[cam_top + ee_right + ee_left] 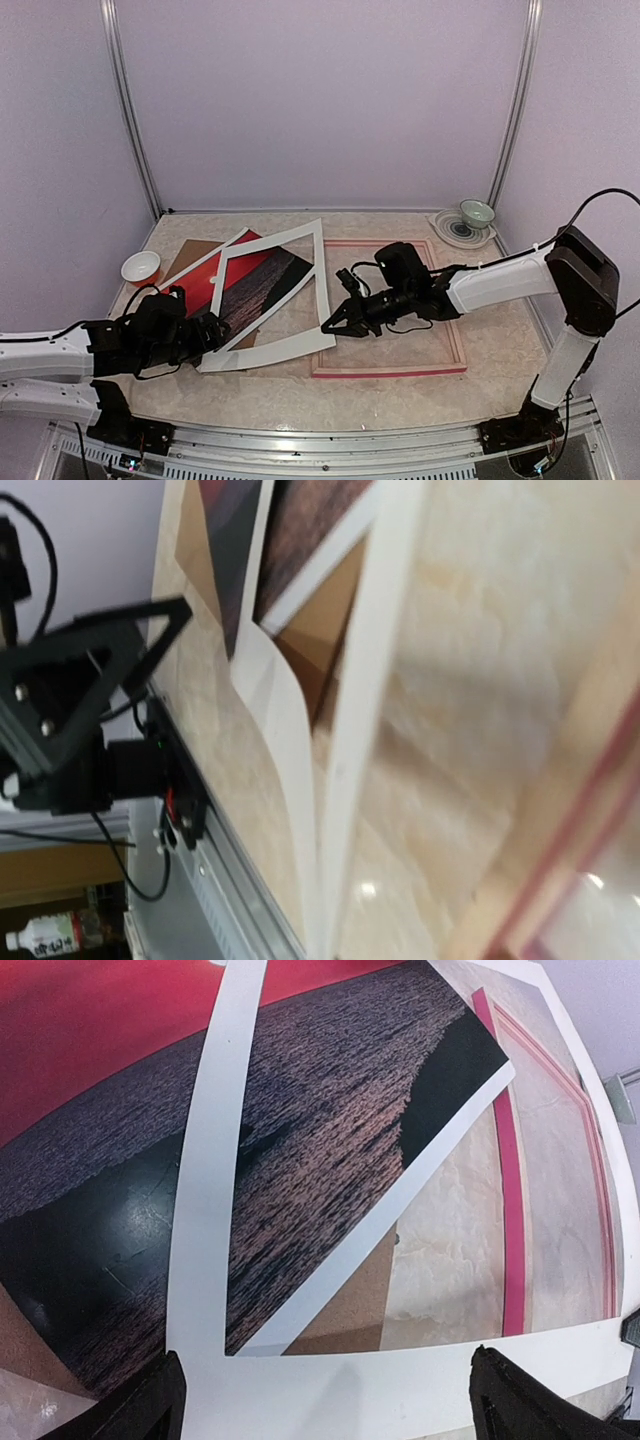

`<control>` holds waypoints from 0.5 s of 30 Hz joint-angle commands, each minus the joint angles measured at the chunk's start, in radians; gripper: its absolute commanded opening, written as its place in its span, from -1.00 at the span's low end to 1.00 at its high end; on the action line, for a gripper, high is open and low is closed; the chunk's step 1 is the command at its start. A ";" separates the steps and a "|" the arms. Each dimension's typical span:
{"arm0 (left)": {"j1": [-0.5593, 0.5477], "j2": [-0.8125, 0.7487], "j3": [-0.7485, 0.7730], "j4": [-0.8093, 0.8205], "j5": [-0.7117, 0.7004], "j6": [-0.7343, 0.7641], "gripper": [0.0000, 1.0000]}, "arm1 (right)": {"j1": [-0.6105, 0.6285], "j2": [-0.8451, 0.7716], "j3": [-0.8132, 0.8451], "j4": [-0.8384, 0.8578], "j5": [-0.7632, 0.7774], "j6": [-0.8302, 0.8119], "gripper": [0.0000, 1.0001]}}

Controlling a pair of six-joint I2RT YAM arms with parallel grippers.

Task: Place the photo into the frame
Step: Place the mat board on the glass panel.

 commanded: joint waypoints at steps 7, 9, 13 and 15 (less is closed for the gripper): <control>-0.004 0.078 0.082 0.012 -0.003 0.110 0.98 | -0.064 -0.195 -0.184 -0.072 -0.038 -0.102 -1.00; -0.002 0.104 0.108 0.009 -0.008 0.153 0.98 | -0.082 -0.241 -0.219 -0.093 -0.034 -0.113 -1.00; 0.000 0.166 0.162 0.021 -0.009 0.227 0.98 | -0.126 -0.318 -0.277 -0.140 -0.042 -0.138 -1.00; -0.004 0.209 0.171 0.041 -0.001 0.252 0.98 | -0.152 -0.351 -0.300 -0.168 -0.047 -0.158 -1.00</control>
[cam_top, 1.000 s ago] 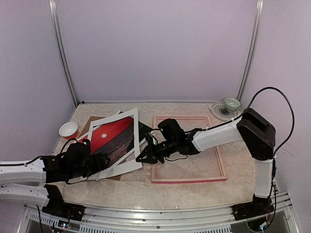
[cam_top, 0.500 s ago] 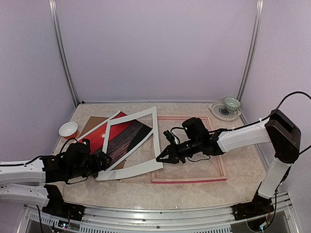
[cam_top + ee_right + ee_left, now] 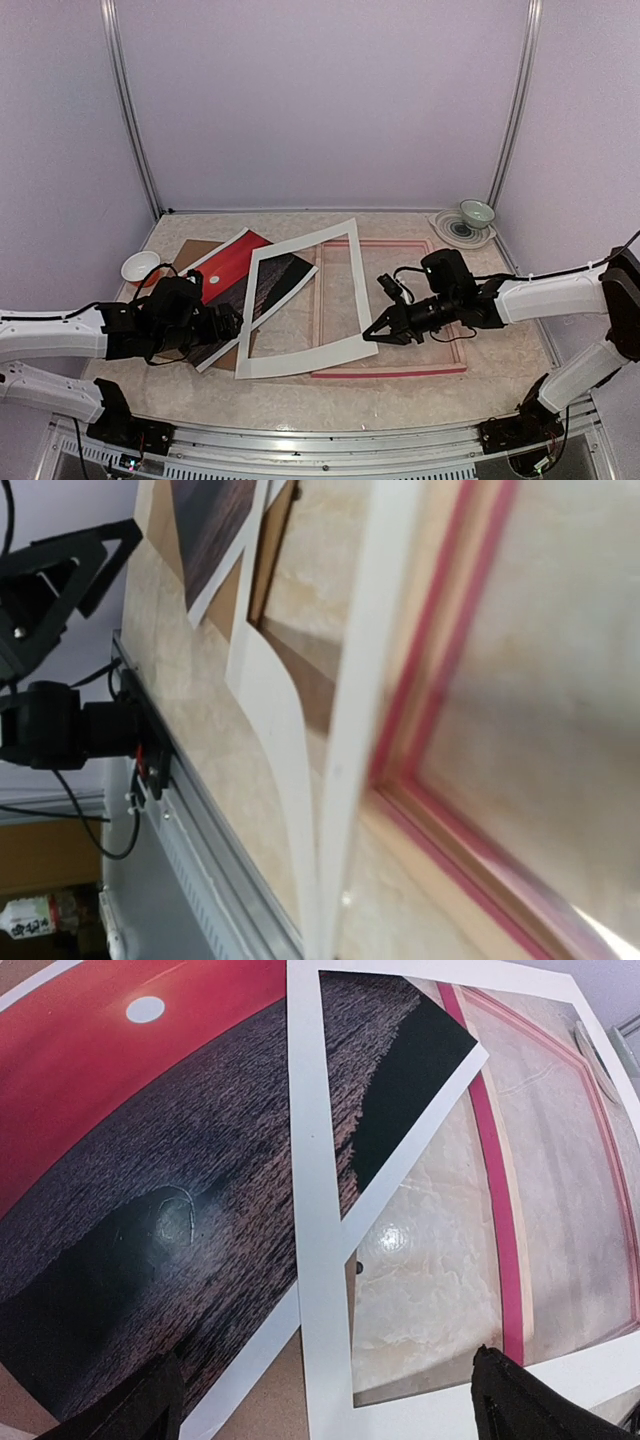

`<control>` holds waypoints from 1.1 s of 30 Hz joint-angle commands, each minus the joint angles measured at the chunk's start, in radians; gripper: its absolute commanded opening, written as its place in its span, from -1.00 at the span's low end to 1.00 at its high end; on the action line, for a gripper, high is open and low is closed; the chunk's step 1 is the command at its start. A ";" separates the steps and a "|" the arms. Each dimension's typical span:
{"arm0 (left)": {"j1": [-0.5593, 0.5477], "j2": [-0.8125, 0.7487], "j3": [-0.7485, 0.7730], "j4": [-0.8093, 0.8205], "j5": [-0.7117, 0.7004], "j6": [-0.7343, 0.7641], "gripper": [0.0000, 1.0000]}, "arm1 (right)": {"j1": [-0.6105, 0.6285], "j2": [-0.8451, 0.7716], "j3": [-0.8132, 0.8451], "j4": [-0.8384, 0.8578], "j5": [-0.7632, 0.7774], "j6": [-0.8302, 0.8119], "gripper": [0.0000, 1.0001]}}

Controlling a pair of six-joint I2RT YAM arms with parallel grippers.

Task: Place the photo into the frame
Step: Place the mat board on the glass panel.

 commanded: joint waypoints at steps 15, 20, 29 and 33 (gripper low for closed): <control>-0.131 0.250 0.130 0.115 -0.104 0.068 0.98 | -0.178 -0.269 -0.091 -0.326 -0.001 -0.204 -1.00; -0.131 0.314 0.168 0.171 -0.134 0.099 0.98 | -0.232 -0.295 -0.091 -0.428 0.010 -0.265 -1.00; -0.132 0.366 0.162 0.247 -0.145 0.137 0.98 | -0.278 -0.314 -0.097 -0.546 0.047 -0.330 -1.00; -0.134 0.367 0.137 0.251 -0.124 0.104 0.98 | -0.293 -0.319 -0.099 -0.583 0.070 -0.354 -1.00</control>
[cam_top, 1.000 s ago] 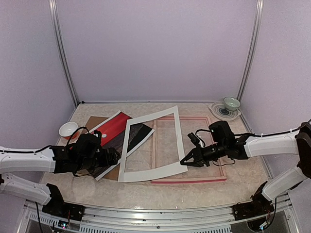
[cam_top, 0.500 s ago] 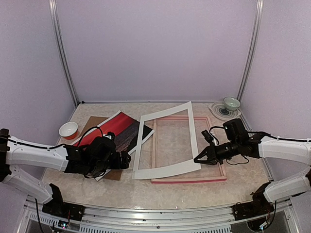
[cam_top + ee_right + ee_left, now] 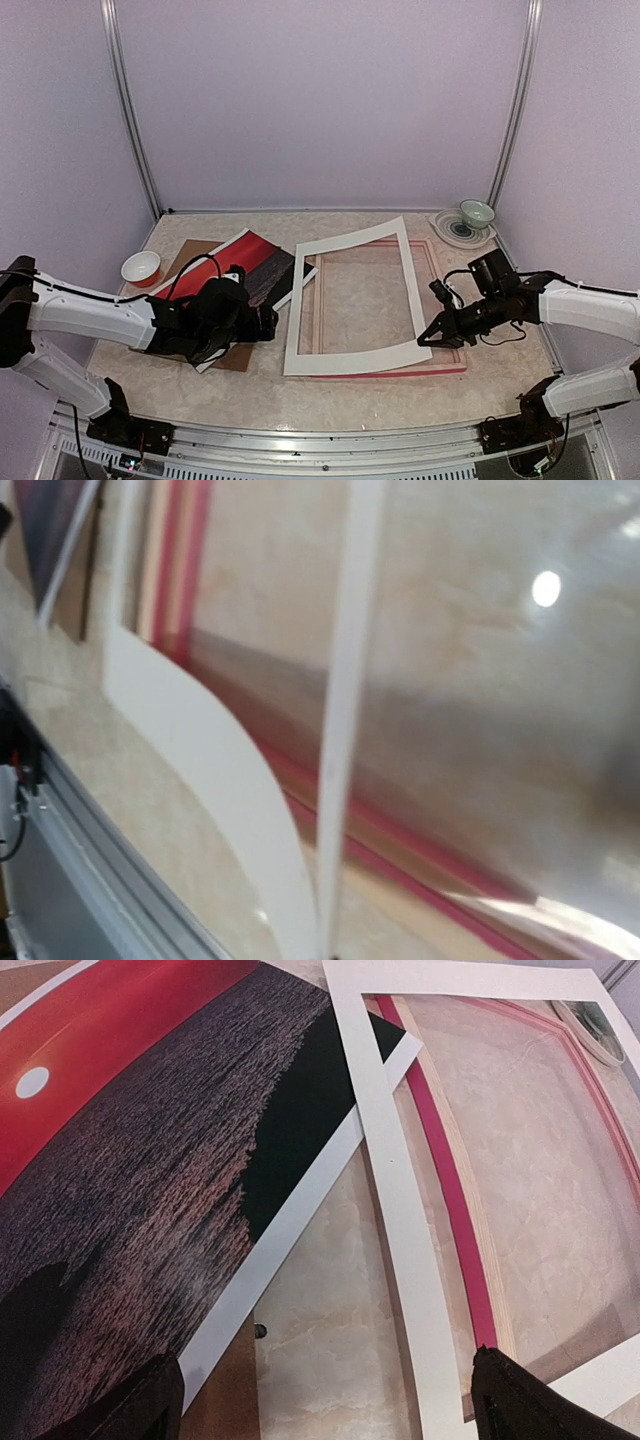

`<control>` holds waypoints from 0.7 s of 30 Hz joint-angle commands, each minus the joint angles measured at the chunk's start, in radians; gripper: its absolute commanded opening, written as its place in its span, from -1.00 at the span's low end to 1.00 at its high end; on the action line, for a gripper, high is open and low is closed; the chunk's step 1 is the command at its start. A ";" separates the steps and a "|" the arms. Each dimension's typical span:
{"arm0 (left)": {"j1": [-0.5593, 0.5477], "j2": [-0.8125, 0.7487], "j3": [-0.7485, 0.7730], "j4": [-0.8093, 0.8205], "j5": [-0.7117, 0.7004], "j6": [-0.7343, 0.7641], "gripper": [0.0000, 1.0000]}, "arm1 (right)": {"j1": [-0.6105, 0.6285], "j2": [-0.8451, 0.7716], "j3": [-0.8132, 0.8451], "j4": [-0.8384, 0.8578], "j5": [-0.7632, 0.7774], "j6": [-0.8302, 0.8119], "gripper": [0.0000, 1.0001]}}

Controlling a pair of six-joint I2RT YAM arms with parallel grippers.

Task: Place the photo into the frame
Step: Place the mat board on the glass panel.

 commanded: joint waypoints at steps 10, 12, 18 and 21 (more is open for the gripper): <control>-0.018 -0.053 -0.103 0.072 0.060 -0.170 0.98 | -0.089 -0.010 0.008 -0.119 0.090 -0.118 -1.00; -0.026 -0.064 -0.103 0.059 0.050 -0.187 0.98 | -0.100 -0.004 0.014 -0.132 0.102 -0.127 -1.00; -0.033 -0.092 -0.100 0.023 0.037 -0.204 0.98 | -0.105 0.000 0.022 -0.154 0.128 -0.121 -1.00; -0.034 -0.092 -0.090 0.008 0.037 -0.206 0.98 | -0.105 0.004 0.038 -0.176 0.153 -0.119 -1.00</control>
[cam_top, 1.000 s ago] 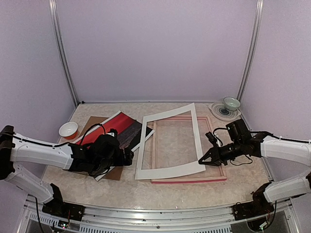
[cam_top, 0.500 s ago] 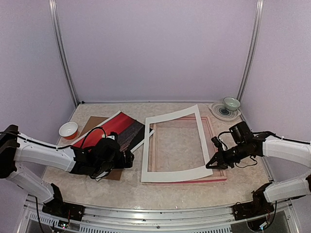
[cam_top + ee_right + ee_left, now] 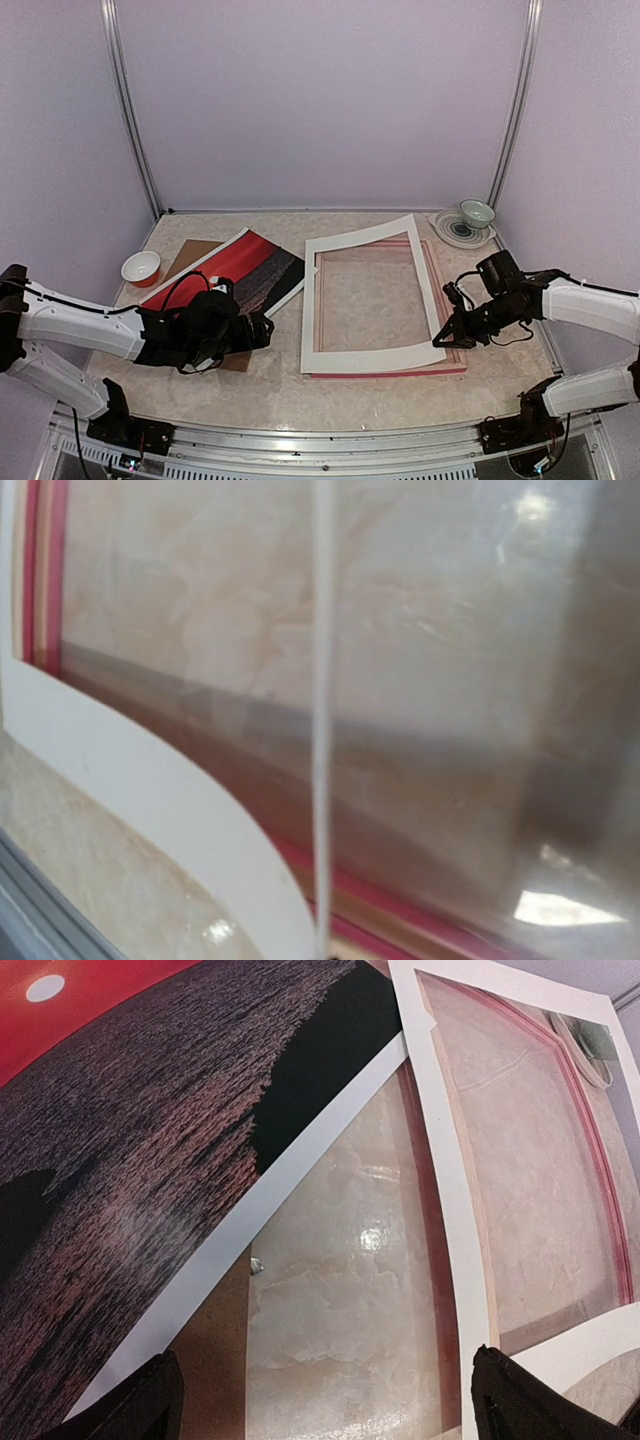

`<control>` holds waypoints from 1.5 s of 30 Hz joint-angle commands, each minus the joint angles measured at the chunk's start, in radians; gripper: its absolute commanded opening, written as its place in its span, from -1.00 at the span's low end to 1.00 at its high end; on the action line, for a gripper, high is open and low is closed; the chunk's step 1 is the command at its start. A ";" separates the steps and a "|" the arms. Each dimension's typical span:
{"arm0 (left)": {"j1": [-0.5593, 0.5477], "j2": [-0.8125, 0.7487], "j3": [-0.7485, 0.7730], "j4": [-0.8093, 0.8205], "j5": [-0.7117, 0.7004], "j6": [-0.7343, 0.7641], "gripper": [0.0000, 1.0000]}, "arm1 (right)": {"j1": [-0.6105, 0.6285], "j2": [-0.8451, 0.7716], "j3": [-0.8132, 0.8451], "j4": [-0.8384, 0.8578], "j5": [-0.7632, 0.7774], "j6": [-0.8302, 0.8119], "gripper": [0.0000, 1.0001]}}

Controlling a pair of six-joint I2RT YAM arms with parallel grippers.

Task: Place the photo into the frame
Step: Place the mat board on the glass panel.

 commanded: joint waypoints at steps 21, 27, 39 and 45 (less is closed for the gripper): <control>-0.023 -0.029 0.014 -0.035 -0.017 -0.044 0.98 | -0.011 -0.015 0.146 -0.255 0.150 -0.061 -1.00; -0.024 -0.009 0.018 -0.026 -0.002 -0.044 0.98 | -0.011 -0.003 0.199 -0.304 0.144 -0.095 -1.00; -0.027 0.018 0.016 -0.011 0.006 -0.052 0.98 | -0.011 0.039 0.277 -0.336 0.159 -0.140 -1.00; -0.029 0.016 0.007 -0.012 -0.004 -0.051 0.98 | -0.011 0.038 0.280 -0.345 0.156 -0.139 -1.00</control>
